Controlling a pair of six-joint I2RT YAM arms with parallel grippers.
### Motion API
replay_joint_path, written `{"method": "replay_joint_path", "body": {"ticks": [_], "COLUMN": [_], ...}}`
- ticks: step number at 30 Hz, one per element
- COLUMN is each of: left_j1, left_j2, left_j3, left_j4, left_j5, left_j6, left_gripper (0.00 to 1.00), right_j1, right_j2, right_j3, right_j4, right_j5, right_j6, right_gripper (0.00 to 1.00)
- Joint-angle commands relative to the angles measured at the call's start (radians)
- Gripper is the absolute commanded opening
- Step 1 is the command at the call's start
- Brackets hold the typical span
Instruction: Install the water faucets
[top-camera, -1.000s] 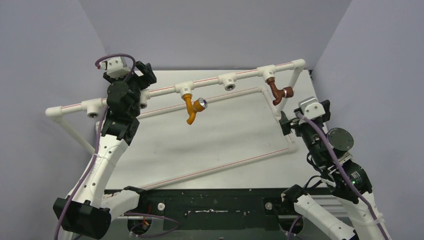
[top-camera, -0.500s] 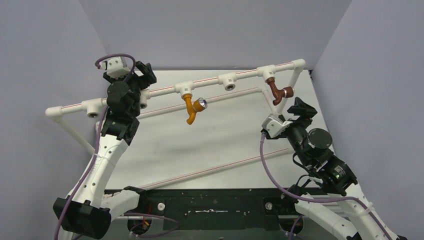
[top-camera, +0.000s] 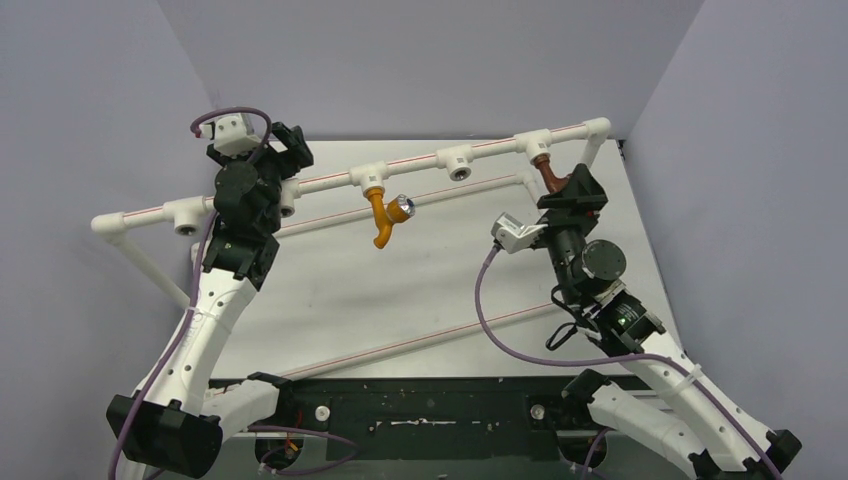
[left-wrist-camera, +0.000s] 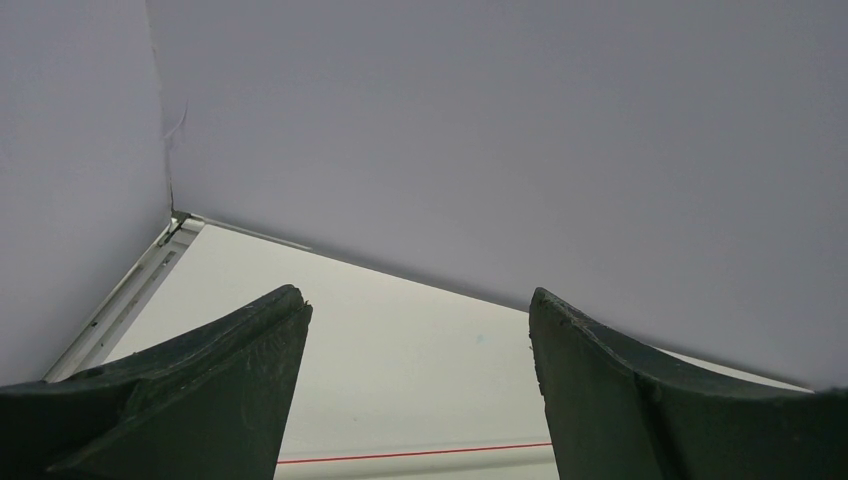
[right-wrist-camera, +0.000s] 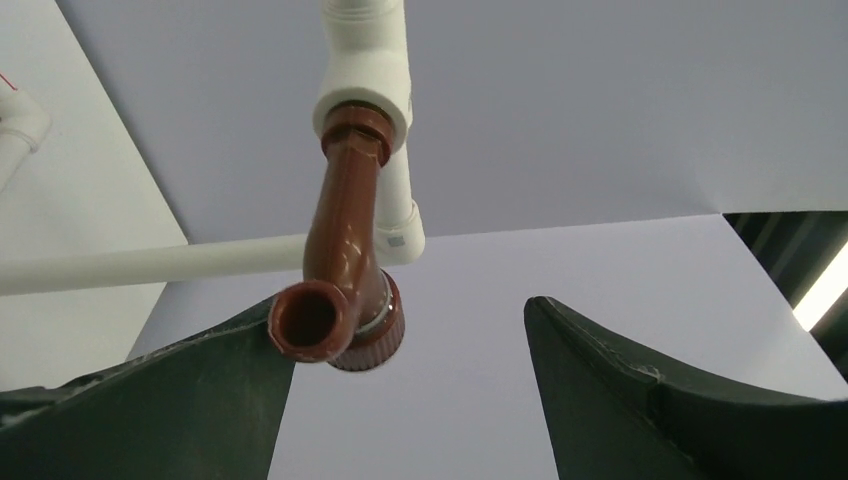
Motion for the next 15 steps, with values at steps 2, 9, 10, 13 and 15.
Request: {"method": "replay_joint_path", "body": {"ticks": [2, 9, 10, 13, 15], "left_j1": [-0.017, -0.017, -0.017, -0.017, -0.017], "left_j2": [0.055, 0.052, 0.053, 0.052, 0.052], "left_j3": [-0.076, -0.075, -0.076, -0.076, -0.076], "left_j4": [-0.254, -0.252, -0.252, -0.253, -0.253], "left_j5": [0.02, 0.025, 0.026, 0.025, 0.026], "left_j6": [-0.005, -0.006, -0.006, -0.008, -0.008], "left_gripper": [0.78, 0.78, 0.78, 0.78, 0.78], "right_j1": [0.018, 0.01, 0.007, 0.0, -0.004], "right_j2": [0.068, 0.105, 0.107, 0.11, 0.112], "right_j3": [0.009, 0.033, 0.032, 0.035, 0.049], "right_j4": [0.183, 0.184, 0.191, 0.193, 0.186], "right_j5": [0.058, 0.085, 0.089, 0.095, 0.102], "right_j6": [-0.088, 0.023, 0.043, 0.129, 0.206], "right_gripper": [0.79, 0.5, 0.43, 0.19, 0.01]}}
